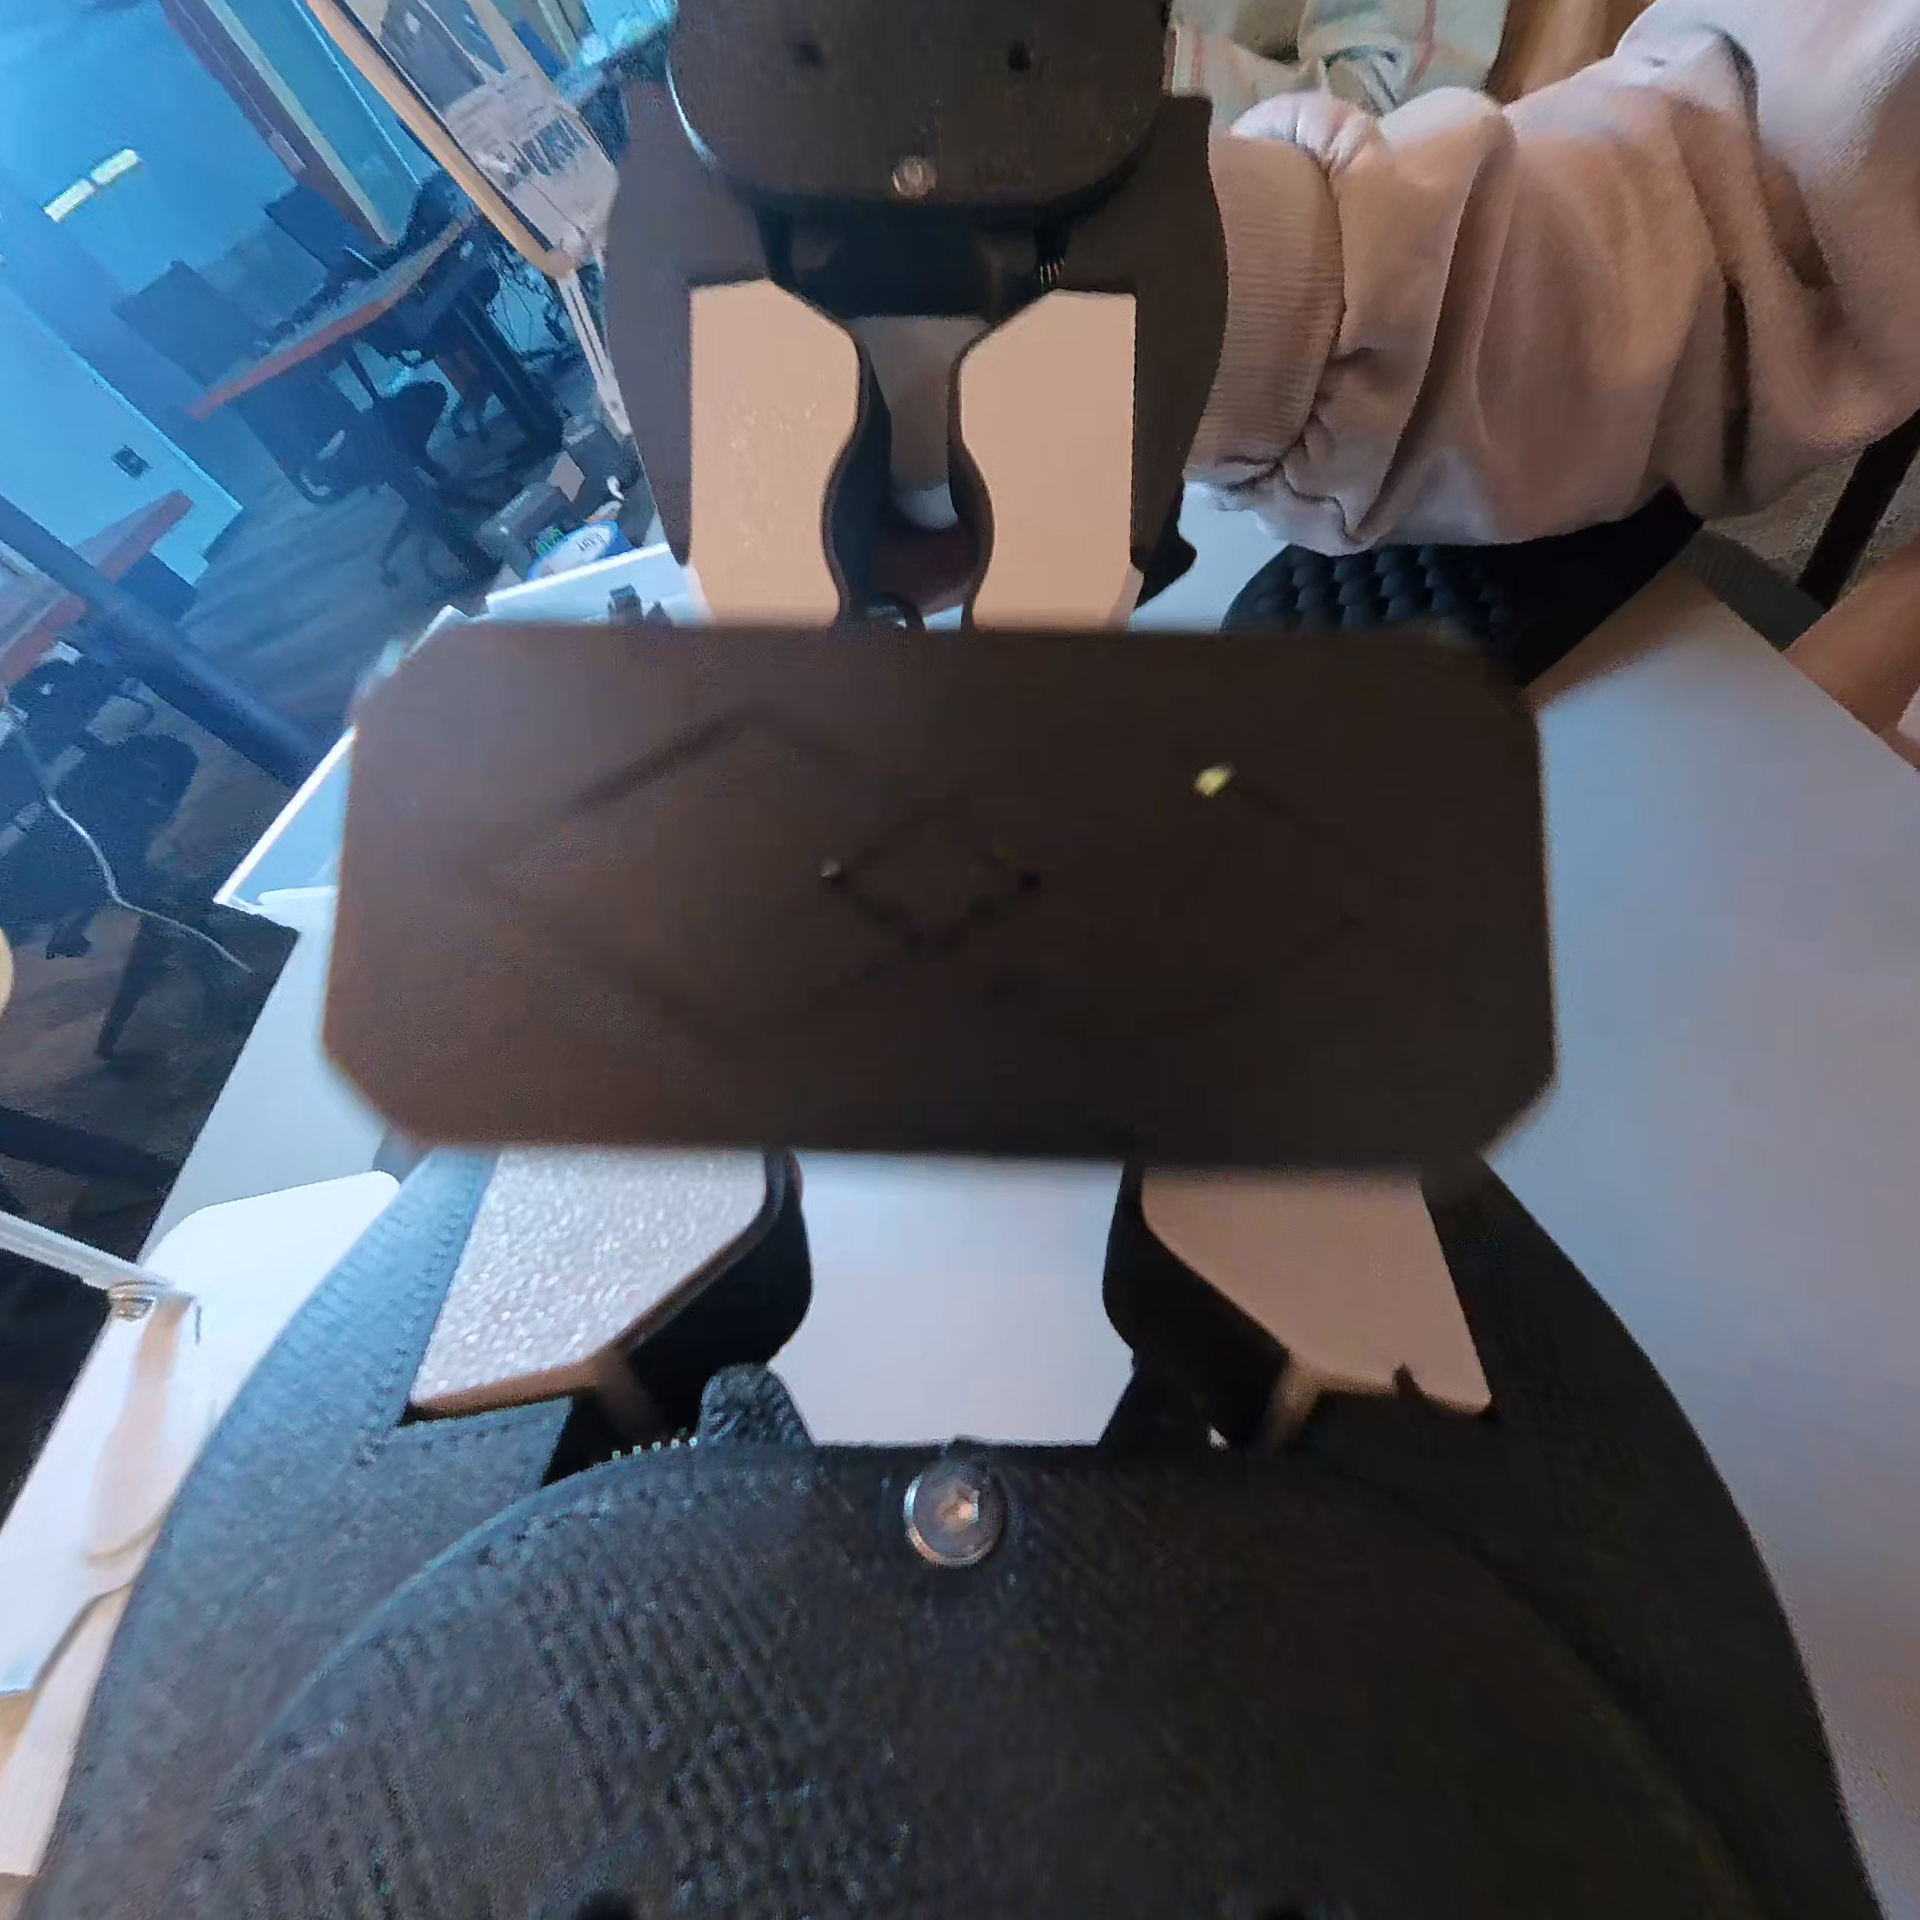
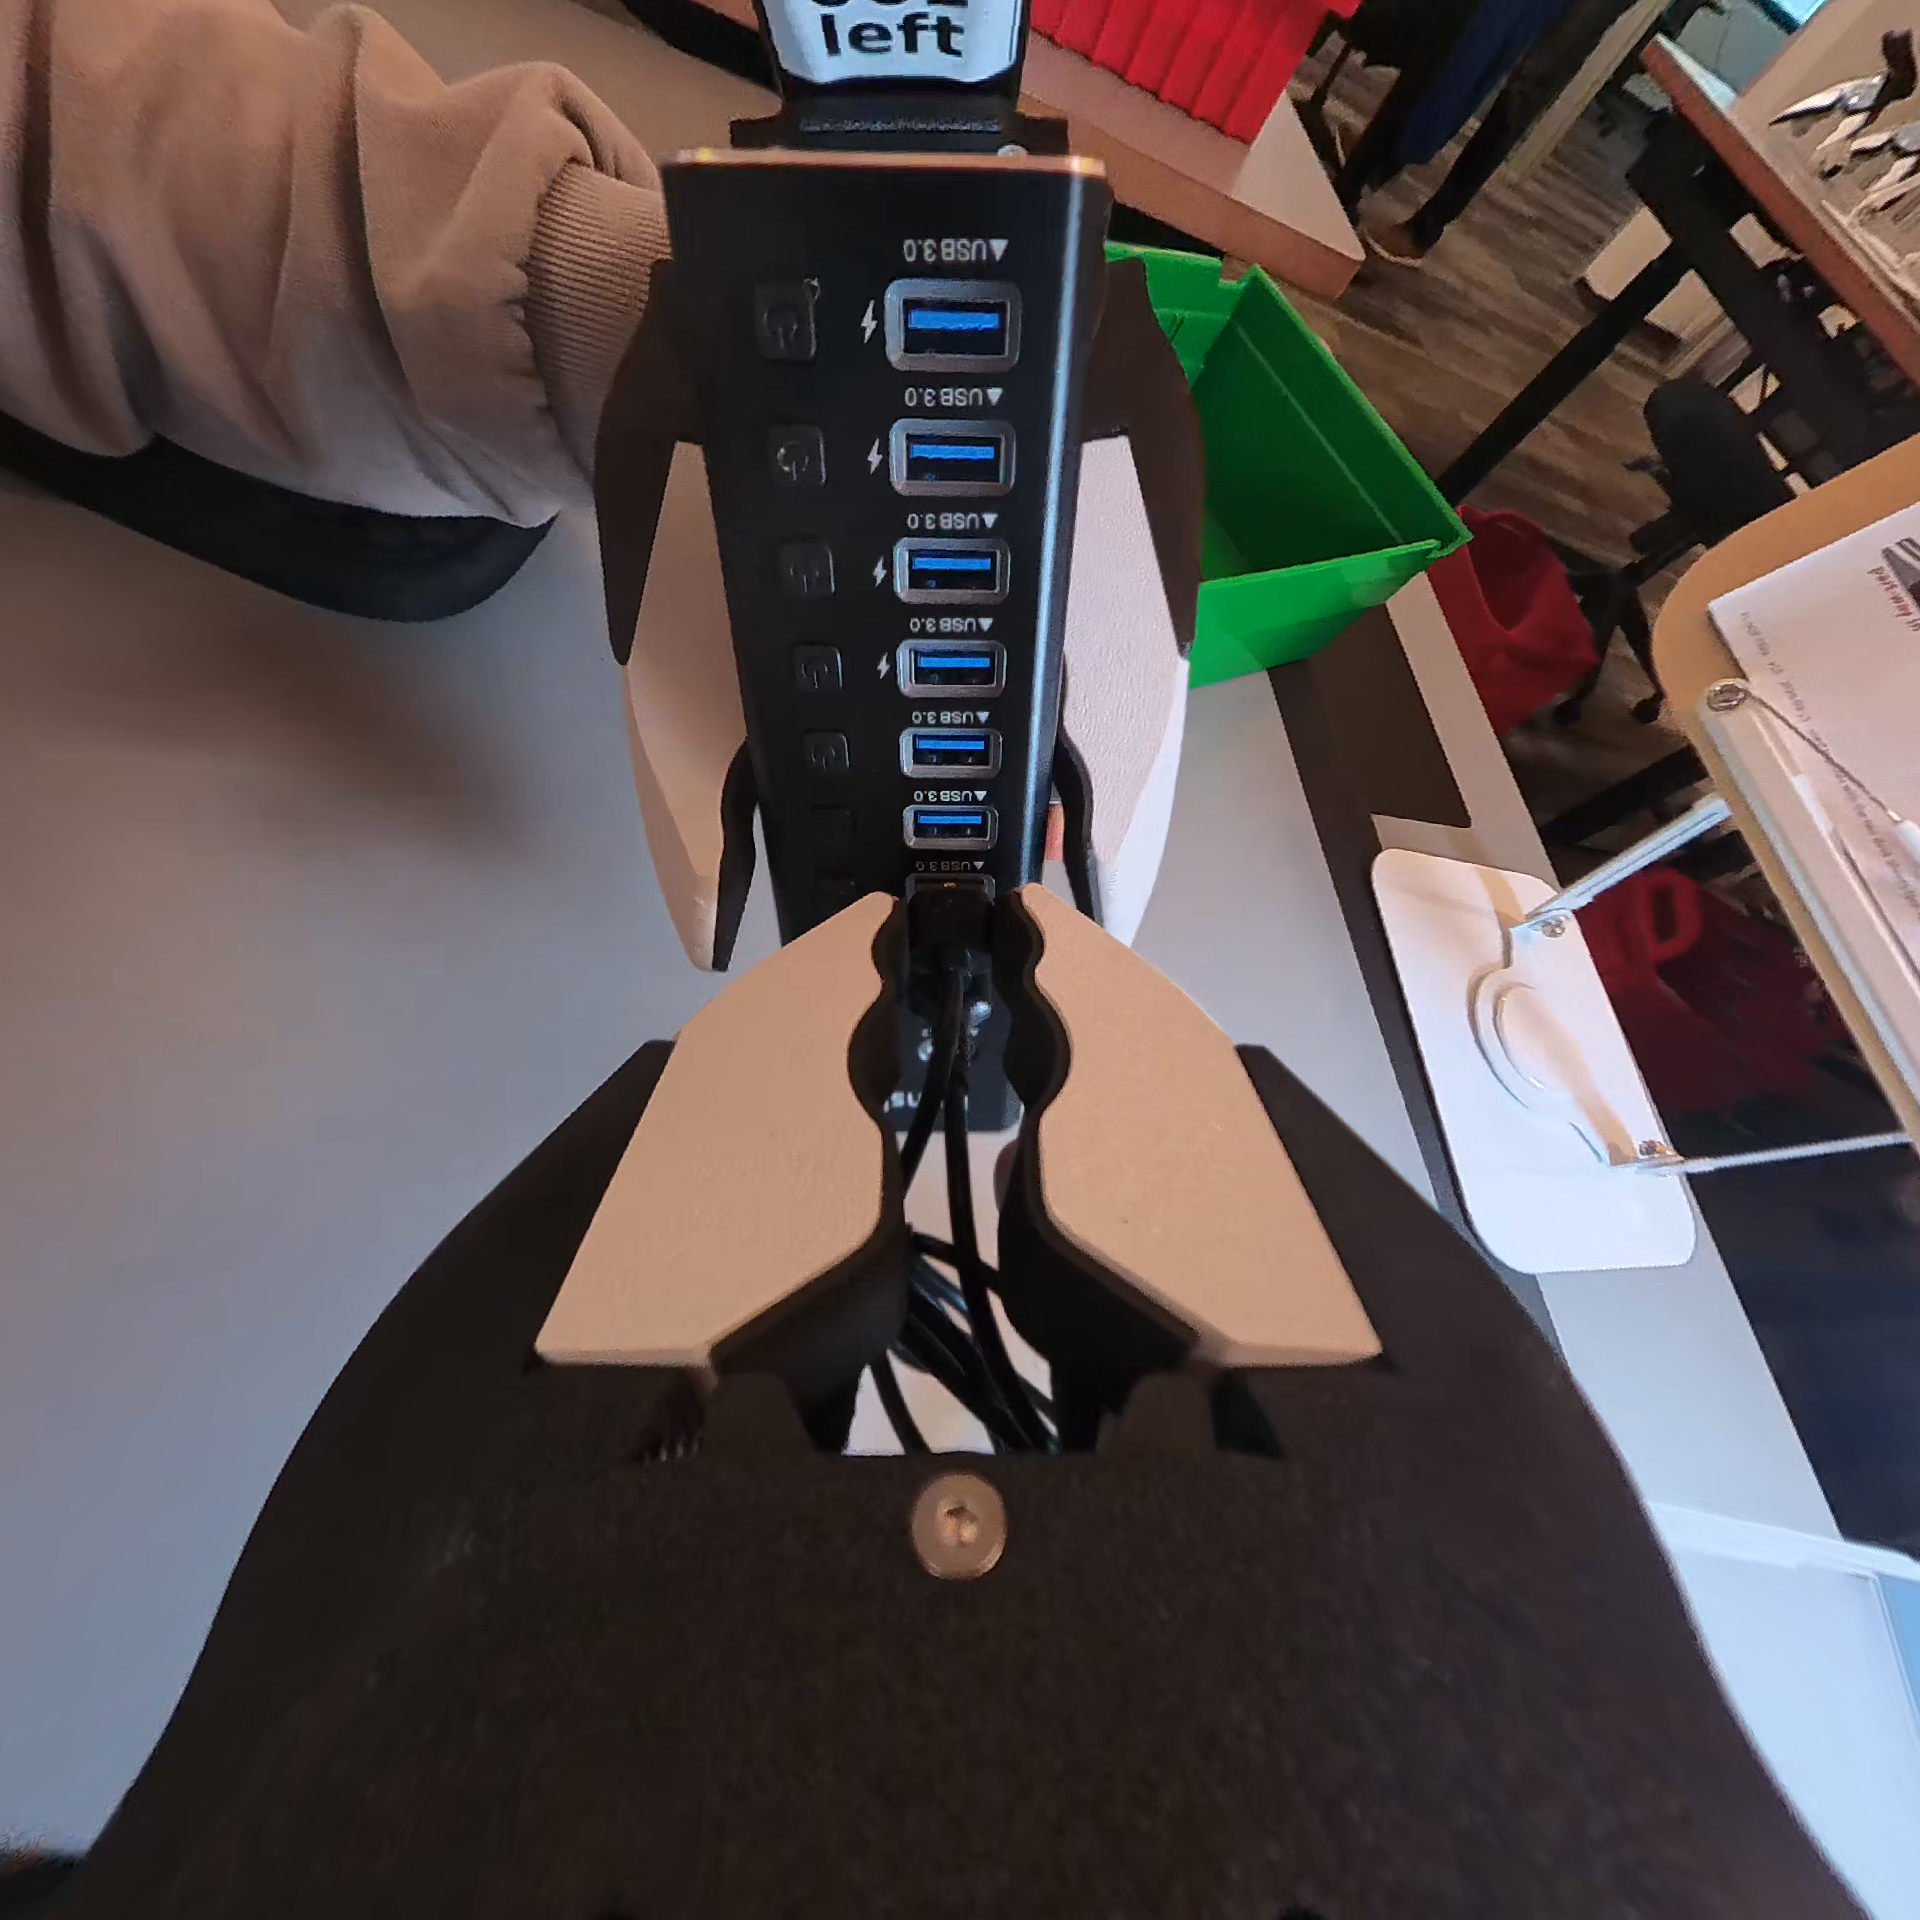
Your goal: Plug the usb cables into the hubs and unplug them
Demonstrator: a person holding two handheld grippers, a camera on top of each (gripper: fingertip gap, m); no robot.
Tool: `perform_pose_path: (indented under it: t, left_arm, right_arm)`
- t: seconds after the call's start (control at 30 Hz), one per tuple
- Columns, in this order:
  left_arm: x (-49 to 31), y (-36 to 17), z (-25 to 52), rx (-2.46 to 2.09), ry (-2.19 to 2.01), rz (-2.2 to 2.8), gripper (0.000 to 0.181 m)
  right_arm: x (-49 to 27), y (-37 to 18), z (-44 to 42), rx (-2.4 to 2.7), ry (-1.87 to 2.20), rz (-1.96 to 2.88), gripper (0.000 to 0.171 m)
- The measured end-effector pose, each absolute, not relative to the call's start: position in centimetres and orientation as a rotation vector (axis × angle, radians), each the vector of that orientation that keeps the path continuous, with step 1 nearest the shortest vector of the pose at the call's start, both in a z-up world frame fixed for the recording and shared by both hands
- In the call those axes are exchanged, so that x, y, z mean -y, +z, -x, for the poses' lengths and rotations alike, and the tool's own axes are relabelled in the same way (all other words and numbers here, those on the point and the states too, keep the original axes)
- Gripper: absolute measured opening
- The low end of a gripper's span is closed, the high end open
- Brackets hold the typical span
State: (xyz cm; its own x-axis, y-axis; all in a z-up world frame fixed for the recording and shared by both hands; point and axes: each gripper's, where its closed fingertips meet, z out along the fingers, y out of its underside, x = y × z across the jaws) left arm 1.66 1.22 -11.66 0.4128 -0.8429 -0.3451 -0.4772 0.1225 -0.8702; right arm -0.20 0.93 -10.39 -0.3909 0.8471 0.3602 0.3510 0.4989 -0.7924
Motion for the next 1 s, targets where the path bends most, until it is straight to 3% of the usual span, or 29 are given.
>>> perform_pose_path:
  t: [0.03, 0.27, 0.47, 0.67, 1.0]
  left_arm:
    - [-1.1, -11.4, -1.7, -1.211, -0.404, 1.503, 0.071]
    - [-0.2, -7.8, -2.9, -1.110, -0.443, 1.368, 0.071]
    - [-0.4, -8.7, -2.8, -1.204, -0.226, 1.403, 0.072]
    - [0.0, -8.7, -1.3, -1.324, 0.051, 1.399, 0.064]
    - [-1.0, -9.9, -1.1, -1.292, -0.037, 1.427, 0.063]
  right_arm:
    - [-0.8, -10.6, 0.4, 1.959, 0.800, 0.982, 0.015]
    - [0.3, -9.6, 1.7, 1.865, 0.884, 0.949, 0.015]
    - [0.2, -9.8, 1.4, 1.875, 0.866, 0.957, 0.014]
    - [0.0, -8.9, 0.9, 1.898, 0.542, 0.825, 0.015]
    - [-1.2, -10.2, 0.3, 1.942, 0.534, 0.886, 0.015]
